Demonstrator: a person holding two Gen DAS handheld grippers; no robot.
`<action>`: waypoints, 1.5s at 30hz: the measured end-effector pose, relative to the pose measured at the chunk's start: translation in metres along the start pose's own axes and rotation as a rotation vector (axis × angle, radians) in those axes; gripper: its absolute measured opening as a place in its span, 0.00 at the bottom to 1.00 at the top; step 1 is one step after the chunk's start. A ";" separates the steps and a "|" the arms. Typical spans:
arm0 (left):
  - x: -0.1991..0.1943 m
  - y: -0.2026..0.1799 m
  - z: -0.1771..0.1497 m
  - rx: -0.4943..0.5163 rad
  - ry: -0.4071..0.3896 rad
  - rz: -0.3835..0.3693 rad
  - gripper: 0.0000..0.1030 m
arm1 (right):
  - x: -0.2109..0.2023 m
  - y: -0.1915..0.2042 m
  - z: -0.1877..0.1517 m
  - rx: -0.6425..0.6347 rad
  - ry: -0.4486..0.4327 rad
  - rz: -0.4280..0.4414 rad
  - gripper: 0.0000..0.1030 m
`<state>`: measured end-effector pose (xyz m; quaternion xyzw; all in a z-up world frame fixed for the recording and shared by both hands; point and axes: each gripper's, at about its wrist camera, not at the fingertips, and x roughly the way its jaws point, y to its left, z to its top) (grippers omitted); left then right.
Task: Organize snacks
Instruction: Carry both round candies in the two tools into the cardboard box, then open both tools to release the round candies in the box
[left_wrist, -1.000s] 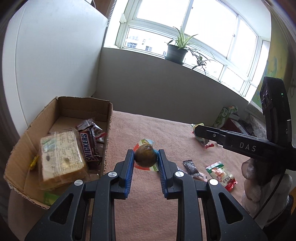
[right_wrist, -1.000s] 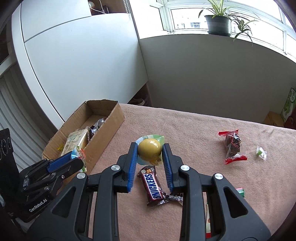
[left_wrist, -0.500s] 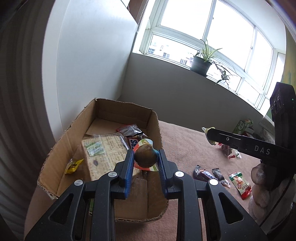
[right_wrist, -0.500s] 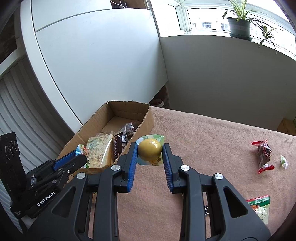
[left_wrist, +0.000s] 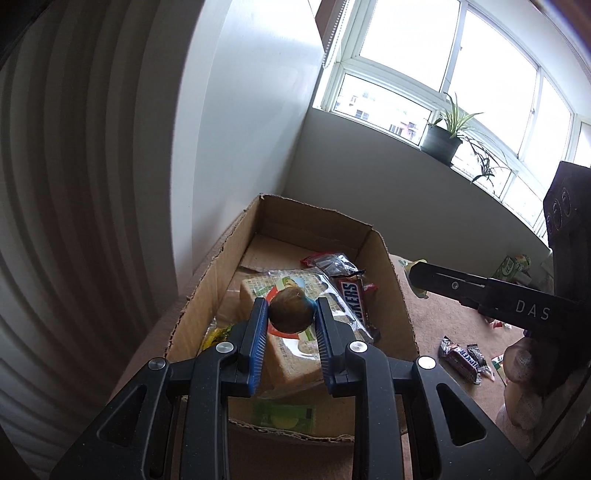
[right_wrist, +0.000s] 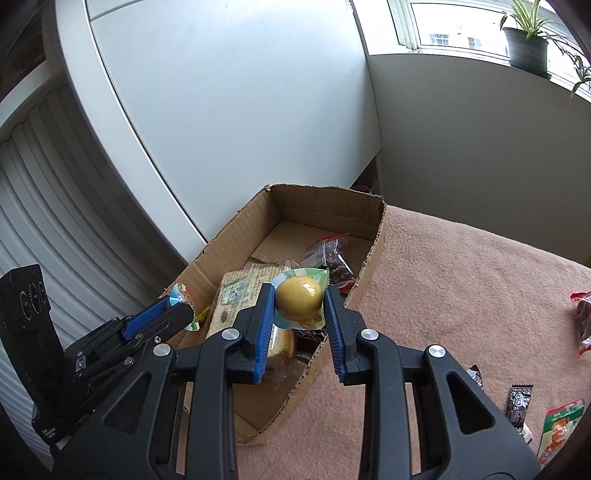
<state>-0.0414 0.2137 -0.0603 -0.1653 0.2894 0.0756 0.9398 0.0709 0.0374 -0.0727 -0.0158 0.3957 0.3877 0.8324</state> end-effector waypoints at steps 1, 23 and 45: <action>-0.001 0.002 0.000 -0.003 -0.002 0.004 0.23 | 0.003 0.002 0.000 -0.001 0.005 0.002 0.27; -0.002 0.013 0.000 -0.005 -0.011 0.039 0.59 | 0.015 0.009 0.006 -0.022 -0.032 -0.021 0.78; -0.001 -0.014 -0.001 0.039 -0.013 0.021 0.61 | -0.032 -0.024 0.003 0.005 -0.094 -0.114 0.88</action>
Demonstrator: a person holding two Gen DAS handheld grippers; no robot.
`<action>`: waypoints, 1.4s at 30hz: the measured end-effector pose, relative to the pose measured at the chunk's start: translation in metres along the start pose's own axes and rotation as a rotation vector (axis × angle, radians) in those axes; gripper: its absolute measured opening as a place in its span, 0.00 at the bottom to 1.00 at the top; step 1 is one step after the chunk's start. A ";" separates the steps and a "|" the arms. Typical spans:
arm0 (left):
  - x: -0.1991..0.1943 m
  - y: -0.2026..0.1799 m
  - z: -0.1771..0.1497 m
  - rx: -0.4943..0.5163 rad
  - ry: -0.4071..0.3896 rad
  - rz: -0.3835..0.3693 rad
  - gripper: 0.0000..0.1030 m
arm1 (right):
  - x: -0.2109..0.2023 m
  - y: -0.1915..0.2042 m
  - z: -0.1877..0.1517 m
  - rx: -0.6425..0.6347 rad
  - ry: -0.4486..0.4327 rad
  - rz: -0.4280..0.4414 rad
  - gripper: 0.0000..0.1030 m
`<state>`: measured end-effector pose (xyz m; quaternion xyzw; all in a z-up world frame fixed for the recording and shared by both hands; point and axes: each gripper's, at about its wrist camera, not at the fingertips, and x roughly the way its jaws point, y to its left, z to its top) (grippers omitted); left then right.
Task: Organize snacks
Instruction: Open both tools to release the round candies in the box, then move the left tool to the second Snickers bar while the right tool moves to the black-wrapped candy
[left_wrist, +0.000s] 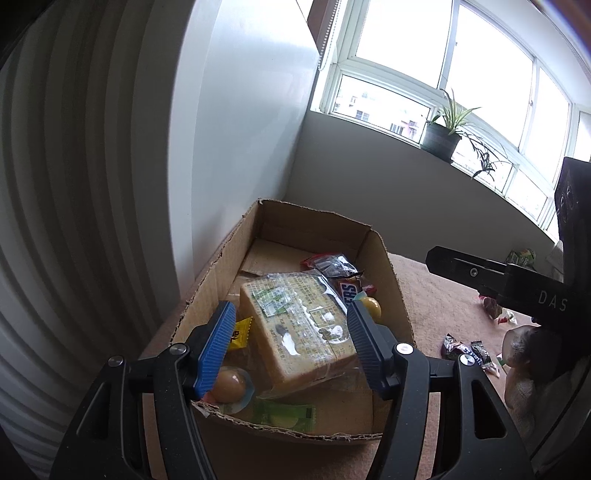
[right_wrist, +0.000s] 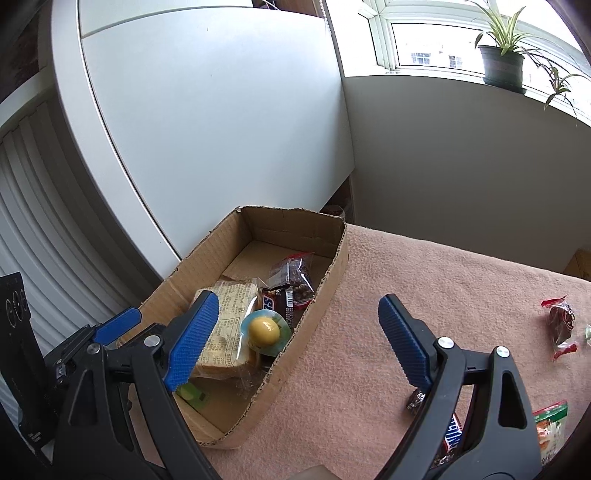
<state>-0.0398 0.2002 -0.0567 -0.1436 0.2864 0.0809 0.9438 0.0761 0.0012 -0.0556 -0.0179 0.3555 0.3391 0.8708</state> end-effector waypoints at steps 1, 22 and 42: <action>0.000 -0.003 0.000 0.004 0.000 -0.003 0.61 | -0.003 -0.003 -0.001 0.001 -0.001 -0.004 0.88; 0.004 -0.079 -0.002 0.091 0.008 -0.091 0.61 | -0.076 -0.099 -0.027 0.091 -0.041 -0.075 0.88; 0.057 -0.175 -0.038 0.118 0.242 -0.240 0.61 | -0.083 -0.204 -0.071 0.324 0.049 -0.063 0.85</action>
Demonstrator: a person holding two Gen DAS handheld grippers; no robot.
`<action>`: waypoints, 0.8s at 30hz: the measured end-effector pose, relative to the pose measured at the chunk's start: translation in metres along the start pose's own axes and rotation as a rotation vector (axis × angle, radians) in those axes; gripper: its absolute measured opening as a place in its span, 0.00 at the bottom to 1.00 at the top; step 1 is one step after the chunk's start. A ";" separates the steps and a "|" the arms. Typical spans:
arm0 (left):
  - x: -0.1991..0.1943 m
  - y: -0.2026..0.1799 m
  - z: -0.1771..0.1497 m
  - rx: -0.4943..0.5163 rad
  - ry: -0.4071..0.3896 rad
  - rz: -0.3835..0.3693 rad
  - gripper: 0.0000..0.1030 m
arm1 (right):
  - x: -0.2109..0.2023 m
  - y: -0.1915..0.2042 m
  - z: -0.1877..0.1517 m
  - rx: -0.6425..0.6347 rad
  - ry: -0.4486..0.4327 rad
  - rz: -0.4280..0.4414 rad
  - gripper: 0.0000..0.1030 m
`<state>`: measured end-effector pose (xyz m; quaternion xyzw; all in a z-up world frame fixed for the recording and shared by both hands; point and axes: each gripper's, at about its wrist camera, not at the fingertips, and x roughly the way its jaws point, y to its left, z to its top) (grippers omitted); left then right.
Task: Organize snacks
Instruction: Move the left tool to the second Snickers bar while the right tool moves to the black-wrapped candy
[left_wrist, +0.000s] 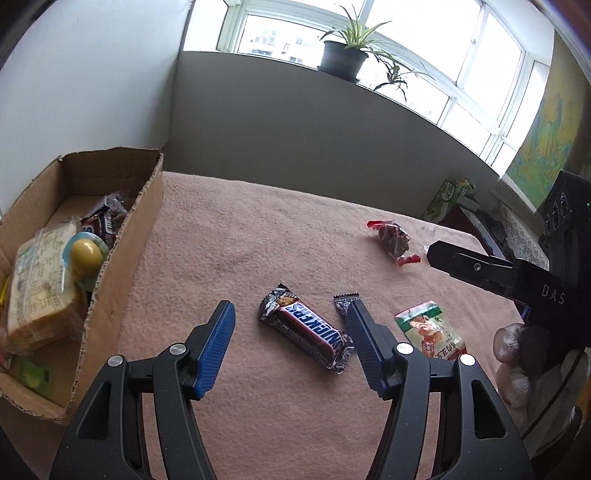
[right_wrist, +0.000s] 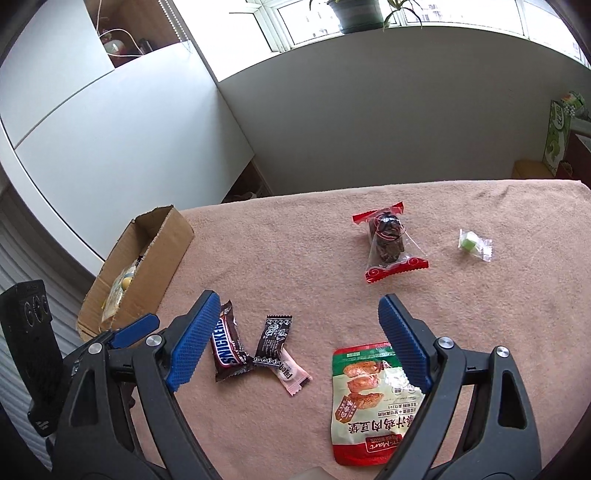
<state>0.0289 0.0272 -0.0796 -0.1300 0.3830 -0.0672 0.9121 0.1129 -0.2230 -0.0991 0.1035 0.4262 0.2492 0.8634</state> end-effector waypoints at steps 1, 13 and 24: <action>0.004 0.000 0.000 -0.013 0.012 -0.008 0.61 | 0.002 -0.003 0.000 0.015 0.010 0.009 0.80; 0.035 -0.025 -0.003 -0.036 0.085 0.043 0.59 | 0.007 -0.010 -0.007 0.060 0.048 0.022 0.65; 0.046 -0.030 -0.011 0.048 0.084 0.152 0.51 | 0.009 -0.009 -0.008 0.046 0.053 -0.008 0.65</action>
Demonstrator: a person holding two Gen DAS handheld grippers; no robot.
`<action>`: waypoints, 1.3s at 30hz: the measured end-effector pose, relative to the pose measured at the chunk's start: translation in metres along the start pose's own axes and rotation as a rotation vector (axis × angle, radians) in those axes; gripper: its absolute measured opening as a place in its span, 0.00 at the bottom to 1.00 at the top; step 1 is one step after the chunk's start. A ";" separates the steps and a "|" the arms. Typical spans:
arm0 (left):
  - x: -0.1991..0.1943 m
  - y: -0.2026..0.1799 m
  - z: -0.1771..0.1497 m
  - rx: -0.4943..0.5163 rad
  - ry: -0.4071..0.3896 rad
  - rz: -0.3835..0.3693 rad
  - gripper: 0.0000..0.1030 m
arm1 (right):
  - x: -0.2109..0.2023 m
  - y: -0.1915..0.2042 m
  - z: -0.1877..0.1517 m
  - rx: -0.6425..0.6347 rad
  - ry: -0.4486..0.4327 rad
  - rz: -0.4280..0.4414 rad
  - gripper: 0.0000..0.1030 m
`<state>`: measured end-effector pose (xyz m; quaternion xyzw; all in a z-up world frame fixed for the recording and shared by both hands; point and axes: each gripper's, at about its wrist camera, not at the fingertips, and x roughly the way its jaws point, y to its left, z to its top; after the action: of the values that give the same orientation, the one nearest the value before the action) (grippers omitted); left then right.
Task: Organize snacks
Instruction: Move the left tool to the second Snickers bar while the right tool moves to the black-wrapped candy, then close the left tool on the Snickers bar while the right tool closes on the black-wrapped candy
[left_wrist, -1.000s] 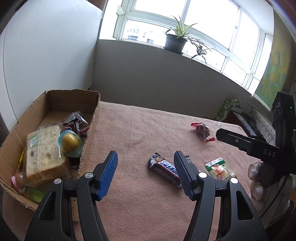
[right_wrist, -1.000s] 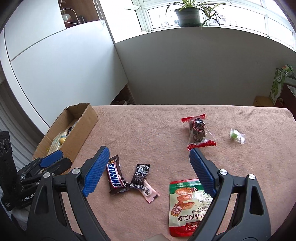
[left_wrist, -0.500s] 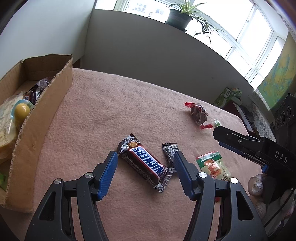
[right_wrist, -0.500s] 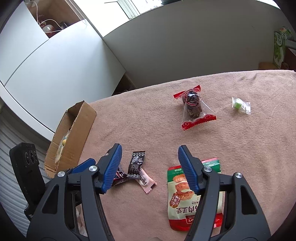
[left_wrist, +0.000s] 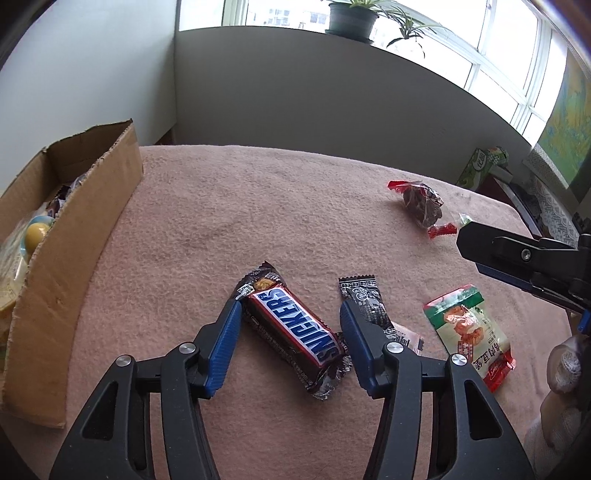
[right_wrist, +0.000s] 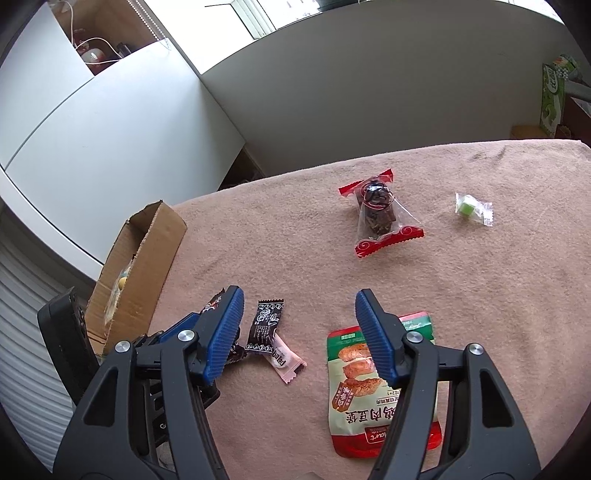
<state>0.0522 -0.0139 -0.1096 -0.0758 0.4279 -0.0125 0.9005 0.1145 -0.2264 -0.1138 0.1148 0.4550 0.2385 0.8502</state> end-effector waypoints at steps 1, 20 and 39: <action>-0.001 0.001 -0.001 0.003 0.000 0.001 0.49 | 0.001 0.002 0.000 -0.009 0.002 -0.004 0.65; -0.007 0.035 0.000 -0.023 0.019 -0.026 0.29 | 0.064 0.041 -0.021 -0.168 0.153 -0.116 0.49; 0.004 0.038 0.006 -0.030 0.031 -0.032 0.27 | 0.066 0.048 -0.027 -0.241 0.135 -0.182 0.26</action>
<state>0.0576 0.0239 -0.1147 -0.0962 0.4406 -0.0216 0.8923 0.1091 -0.1517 -0.1565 -0.0461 0.4876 0.2206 0.8435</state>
